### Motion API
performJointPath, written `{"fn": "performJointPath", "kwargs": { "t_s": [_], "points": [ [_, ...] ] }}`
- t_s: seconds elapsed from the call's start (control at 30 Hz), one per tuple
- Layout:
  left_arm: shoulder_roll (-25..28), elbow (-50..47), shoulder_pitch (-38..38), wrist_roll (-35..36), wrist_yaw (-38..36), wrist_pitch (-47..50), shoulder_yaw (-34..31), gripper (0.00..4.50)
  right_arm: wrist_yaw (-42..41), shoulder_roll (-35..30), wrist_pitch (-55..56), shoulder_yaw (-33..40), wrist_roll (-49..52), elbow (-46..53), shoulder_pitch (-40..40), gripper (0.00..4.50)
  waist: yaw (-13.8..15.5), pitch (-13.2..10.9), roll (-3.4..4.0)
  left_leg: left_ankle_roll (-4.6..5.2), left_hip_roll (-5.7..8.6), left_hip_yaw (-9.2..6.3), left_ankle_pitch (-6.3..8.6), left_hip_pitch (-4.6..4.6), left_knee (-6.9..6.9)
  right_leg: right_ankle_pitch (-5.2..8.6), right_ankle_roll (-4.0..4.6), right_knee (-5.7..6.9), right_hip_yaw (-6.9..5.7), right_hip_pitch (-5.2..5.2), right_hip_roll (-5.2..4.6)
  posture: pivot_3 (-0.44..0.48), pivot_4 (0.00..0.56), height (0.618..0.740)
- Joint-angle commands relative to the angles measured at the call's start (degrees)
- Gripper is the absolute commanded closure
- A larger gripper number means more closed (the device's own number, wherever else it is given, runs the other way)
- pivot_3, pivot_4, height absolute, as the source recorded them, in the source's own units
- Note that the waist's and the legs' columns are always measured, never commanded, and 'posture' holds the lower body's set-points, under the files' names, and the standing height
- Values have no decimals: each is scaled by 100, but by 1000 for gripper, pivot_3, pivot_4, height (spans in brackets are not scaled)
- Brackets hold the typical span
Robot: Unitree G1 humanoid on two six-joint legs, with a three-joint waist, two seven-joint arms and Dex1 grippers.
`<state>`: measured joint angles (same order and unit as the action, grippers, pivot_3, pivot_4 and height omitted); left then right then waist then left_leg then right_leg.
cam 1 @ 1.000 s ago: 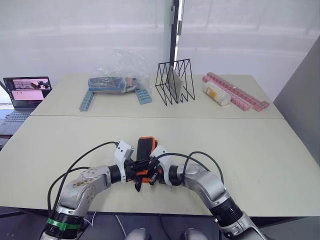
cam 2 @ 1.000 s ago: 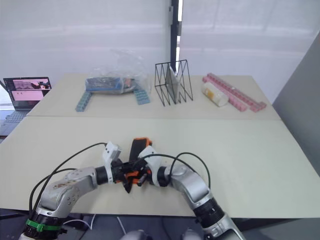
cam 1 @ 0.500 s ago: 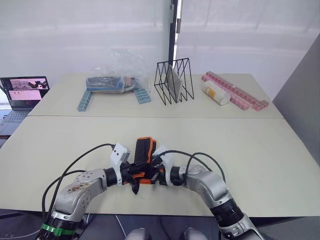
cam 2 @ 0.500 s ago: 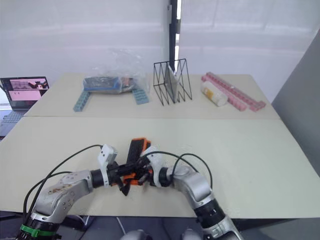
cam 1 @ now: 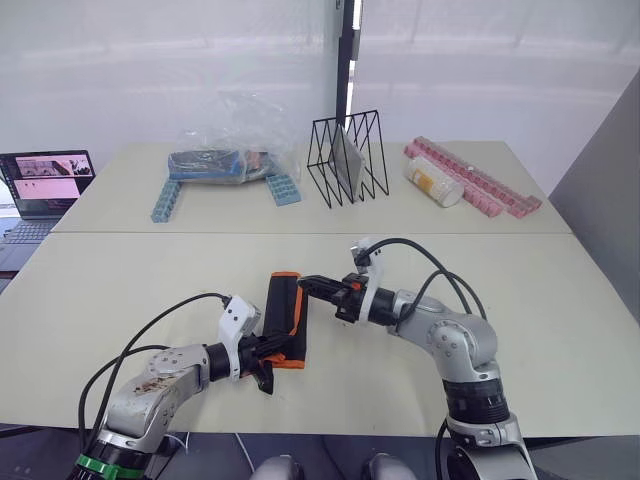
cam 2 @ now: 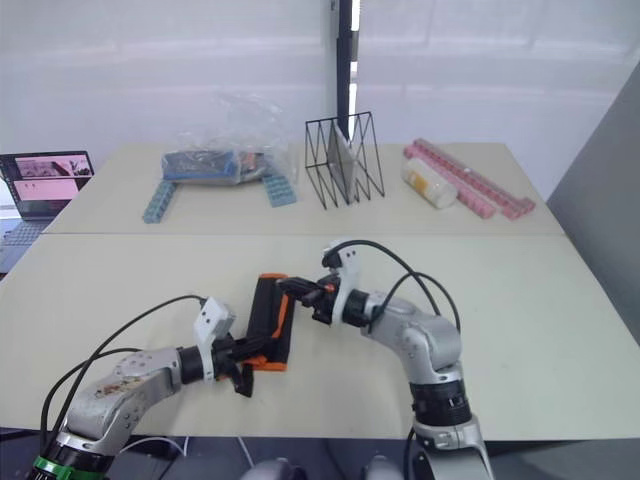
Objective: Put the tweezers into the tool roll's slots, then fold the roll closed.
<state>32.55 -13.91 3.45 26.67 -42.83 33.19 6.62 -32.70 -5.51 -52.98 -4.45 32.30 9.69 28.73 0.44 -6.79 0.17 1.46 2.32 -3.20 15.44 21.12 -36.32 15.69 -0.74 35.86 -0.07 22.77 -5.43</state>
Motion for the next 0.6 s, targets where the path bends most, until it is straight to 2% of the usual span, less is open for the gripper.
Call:
{"fn": "performJointPath", "kwargs": {
  "t_s": [0.03,0.17,0.37,0.53,0.6],
  "points": [
    [154,480,-390,-529,-179,366,898,4487,-194,-15,586,-619,-390,-75,85,4500,-7,1,1,0,0,0,0,-1,0,0,0,0,0,-1,0,0,150,737],
    [189,440,-422,-617,-191,335,918,4487,-269,-46,1247,-1141,-949,-497,108,4500,-17,2,0,0,0,2,0,-2,0,0,0,0,1,-1,1,0,150,737],
    [182,390,-443,-644,-192,336,884,4487,-240,-124,1723,-1519,-1535,-982,142,4500,-22,2,-1,0,0,2,0,-5,-1,0,-1,3,0,-3,4,0,150,737],
    [209,293,-456,-666,-224,309,868,4487,-336,-326,1726,-1994,-2122,-1831,178,4500,-56,11,3,0,2,3,-1,-9,-3,0,0,6,1,-6,4,0,150,737],
    [230,229,-470,-660,-268,268,842,4487,-388,-370,1858,-2108,-2304,-2167,133,4500,-71,12,6,-1,0,3,0,-36,2,0,0,3,0,-33,7,0,150,737]
  ]
}}
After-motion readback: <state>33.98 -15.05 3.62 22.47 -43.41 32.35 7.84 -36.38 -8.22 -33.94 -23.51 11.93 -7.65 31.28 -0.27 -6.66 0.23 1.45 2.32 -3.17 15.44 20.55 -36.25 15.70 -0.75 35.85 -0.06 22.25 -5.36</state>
